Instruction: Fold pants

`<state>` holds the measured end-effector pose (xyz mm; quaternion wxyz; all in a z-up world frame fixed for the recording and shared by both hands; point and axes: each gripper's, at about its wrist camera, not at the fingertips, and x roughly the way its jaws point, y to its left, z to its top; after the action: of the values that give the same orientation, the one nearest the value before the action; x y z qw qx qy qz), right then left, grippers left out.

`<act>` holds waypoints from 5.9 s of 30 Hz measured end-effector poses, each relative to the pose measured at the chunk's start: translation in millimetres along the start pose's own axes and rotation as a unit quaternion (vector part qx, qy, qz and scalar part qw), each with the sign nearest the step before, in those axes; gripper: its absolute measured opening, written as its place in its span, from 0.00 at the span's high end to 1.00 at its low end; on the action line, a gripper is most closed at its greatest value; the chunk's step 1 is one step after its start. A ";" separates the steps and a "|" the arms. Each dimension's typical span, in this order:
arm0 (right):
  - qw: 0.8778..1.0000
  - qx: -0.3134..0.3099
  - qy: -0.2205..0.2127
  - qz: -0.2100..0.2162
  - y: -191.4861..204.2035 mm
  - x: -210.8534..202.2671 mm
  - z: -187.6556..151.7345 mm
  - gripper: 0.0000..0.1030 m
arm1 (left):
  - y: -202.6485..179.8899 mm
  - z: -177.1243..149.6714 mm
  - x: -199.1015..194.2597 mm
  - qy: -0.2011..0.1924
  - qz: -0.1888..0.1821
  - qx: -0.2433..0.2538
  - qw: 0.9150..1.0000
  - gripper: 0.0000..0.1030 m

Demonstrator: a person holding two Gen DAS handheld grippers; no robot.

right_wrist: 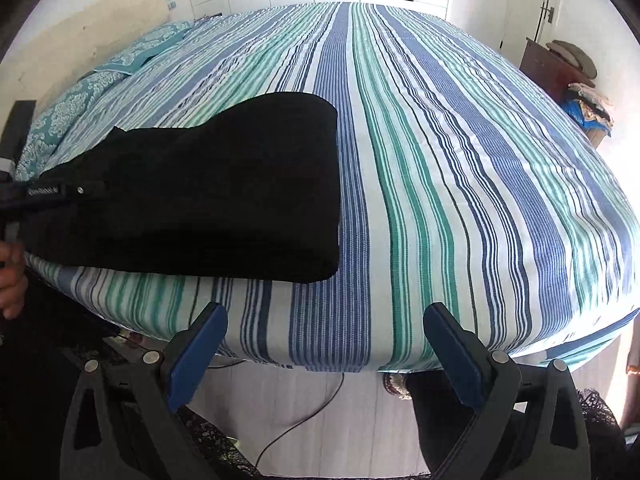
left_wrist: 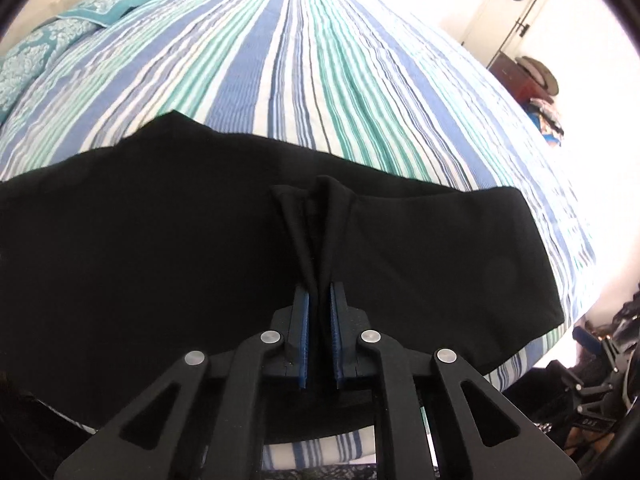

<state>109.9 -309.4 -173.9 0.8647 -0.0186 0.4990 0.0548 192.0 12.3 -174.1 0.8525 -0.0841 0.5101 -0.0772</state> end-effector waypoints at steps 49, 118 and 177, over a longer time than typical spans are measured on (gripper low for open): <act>0.998 -0.042 -0.015 0.034 66.1 60.9 45.8 0.00 | -27.8 -51.0 15.6 -0.013 0.037 0.106 0.994 0.29; 0.993 -0.079 -0.061 0.060 122.3 2.7 27.8 0.00 | 329.5 -75.5 -126.5 -0.168 0.167 -0.412 0.880 0.08; 0.968 0.119 -0.135 0.174 12.5 -41.8 45.5 0.00 | 45.4 45.5 -102.6 -0.044 -0.075 -0.093 0.992 0.09</act>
<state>126.9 -296.2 -114.7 0.8971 0.1789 0.3763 0.1468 186.3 81.7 -75.1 0.8545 -0.2042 0.4691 -0.0900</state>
